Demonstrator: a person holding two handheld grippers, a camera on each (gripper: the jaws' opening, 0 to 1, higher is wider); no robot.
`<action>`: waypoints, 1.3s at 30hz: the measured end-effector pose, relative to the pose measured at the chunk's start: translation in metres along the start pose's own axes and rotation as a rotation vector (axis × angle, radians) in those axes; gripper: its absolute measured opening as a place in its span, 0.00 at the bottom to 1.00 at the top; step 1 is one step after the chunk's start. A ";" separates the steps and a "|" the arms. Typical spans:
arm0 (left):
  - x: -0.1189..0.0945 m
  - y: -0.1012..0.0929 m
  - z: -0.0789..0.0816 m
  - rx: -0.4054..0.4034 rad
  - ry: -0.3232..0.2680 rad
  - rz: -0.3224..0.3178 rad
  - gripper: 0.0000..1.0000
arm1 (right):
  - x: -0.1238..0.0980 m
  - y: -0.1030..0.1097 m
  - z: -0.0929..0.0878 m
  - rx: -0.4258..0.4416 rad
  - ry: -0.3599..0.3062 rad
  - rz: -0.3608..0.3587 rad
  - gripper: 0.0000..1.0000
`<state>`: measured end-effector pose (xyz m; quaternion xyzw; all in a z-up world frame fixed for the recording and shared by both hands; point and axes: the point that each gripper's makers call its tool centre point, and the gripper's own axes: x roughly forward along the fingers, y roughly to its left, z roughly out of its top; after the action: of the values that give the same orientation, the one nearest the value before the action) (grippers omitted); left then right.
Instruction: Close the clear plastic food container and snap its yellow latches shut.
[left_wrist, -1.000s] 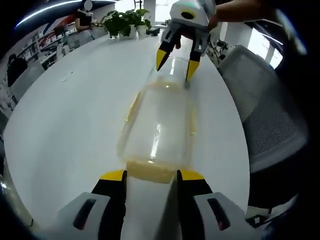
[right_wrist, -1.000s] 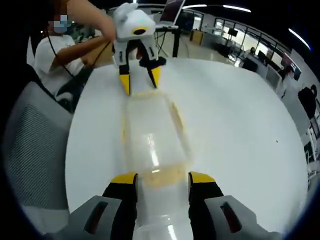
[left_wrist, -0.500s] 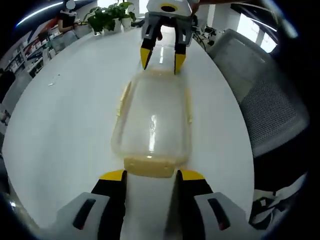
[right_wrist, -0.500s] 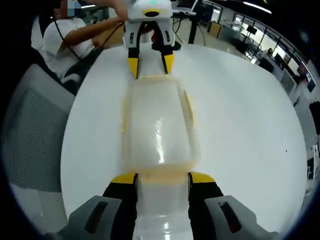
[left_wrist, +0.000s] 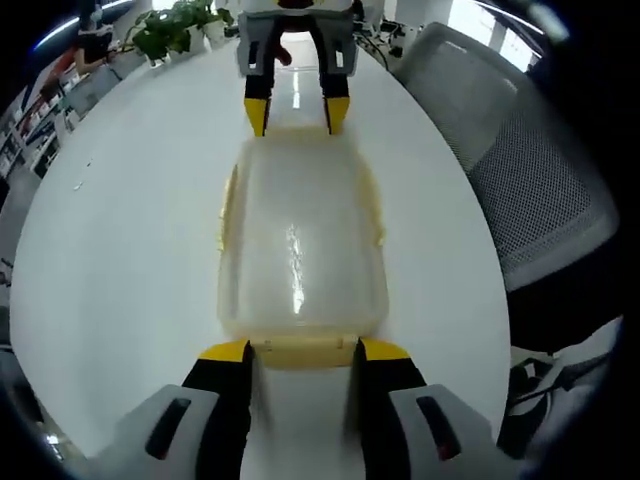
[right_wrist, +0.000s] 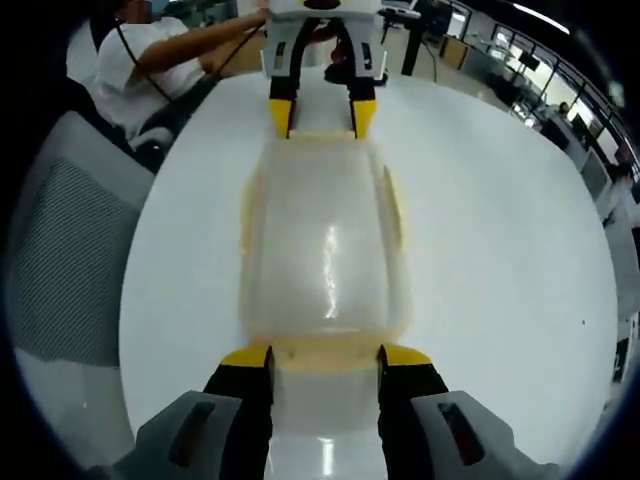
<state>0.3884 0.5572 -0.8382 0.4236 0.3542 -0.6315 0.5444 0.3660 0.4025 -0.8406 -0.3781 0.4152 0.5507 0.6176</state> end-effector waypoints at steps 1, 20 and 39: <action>0.000 0.000 0.000 0.000 0.000 0.000 0.40 | 0.000 0.000 0.000 0.010 0.001 0.003 0.40; 0.001 0.000 0.001 -0.006 0.099 -0.003 0.41 | 0.000 0.000 -0.001 0.003 0.036 0.007 0.40; -0.002 -0.004 0.000 -0.017 0.089 -0.007 0.39 | -0.001 0.002 -0.001 0.004 0.028 -0.004 0.40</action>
<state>0.3841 0.5586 -0.8360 0.4454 0.3847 -0.6110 0.5294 0.3639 0.4017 -0.8396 -0.3852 0.4244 0.5433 0.6134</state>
